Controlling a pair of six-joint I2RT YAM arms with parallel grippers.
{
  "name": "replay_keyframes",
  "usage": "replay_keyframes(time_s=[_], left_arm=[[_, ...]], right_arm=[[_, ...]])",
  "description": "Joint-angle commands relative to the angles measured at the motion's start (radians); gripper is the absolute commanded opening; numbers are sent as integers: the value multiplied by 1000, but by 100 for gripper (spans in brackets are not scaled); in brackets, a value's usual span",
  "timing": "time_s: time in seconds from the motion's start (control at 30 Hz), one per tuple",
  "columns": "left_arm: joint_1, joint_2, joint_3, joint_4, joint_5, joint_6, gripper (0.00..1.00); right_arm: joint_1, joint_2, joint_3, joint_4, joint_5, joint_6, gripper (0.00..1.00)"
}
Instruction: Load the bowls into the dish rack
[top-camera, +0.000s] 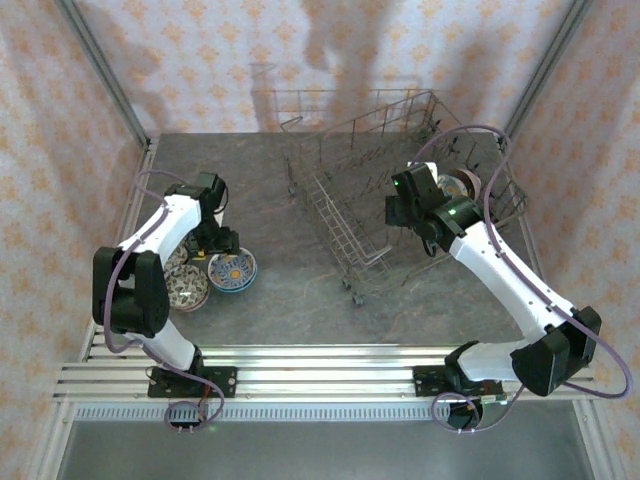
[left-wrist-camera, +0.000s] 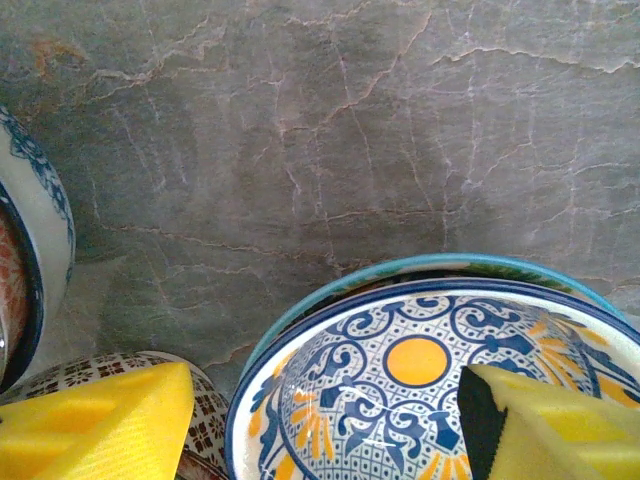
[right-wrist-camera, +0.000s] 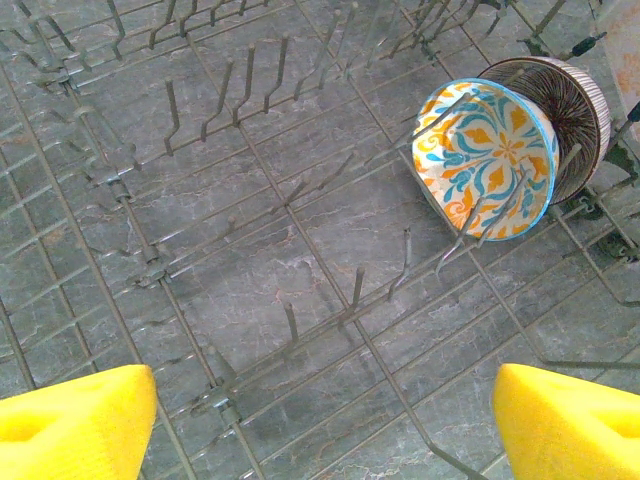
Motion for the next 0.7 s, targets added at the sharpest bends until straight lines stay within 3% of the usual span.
replay_keyframes(time_s=[0.0, 0.4, 0.53, 0.67], left_arm=[[-3, -3, -8, -28, -17, 16, 73], [-15, -19, -72, -12, 46, 7, 67], [-25, -45, -87, -16, 20, 10, 64], [-26, -51, -103, -13, 72, 4, 60]], right_arm=[[7, 5, 21, -13, 10, -7, 87], [6, 6, 12, -14, 9, -3, 87], [7, 0, 9, -18, 15, -2, 87], [7, -3, 3, -17, 22, 0, 87]])
